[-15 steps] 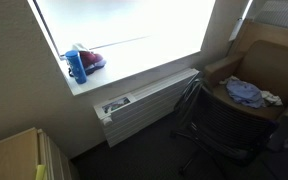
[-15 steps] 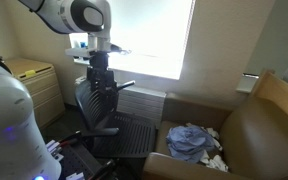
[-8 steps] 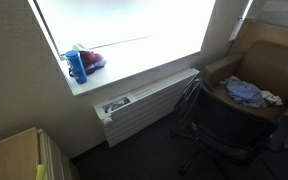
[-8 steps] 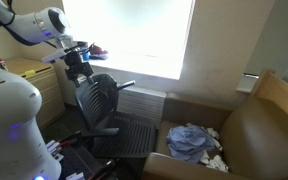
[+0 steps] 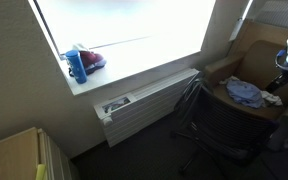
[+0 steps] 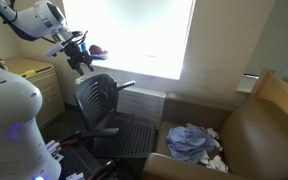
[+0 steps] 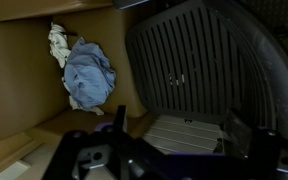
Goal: Put the black shirt on the seat of the chair
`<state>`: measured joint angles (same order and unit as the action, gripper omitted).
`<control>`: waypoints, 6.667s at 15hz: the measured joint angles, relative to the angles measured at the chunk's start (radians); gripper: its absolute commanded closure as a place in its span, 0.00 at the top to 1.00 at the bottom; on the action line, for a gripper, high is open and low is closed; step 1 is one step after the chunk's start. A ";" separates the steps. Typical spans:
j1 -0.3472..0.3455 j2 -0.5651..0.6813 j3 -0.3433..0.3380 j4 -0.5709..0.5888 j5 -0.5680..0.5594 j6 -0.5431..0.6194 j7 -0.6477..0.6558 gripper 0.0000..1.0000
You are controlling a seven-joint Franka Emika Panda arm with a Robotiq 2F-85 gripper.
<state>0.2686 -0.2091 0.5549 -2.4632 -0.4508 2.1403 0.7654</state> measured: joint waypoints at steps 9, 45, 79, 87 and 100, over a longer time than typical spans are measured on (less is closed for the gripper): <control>-0.009 0.052 -0.183 0.014 0.141 0.564 -0.108 1.00; 0.398 0.752 -0.633 0.397 -0.022 0.708 0.347 0.00; 0.450 0.742 -0.684 0.427 0.152 0.816 0.218 0.24; 0.454 0.760 -0.702 0.449 0.189 0.816 0.217 0.00; 0.941 0.397 -1.543 0.468 -0.417 0.795 0.804 0.00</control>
<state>1.2098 0.1874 -0.9881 -1.9948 -0.8677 2.9358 1.5690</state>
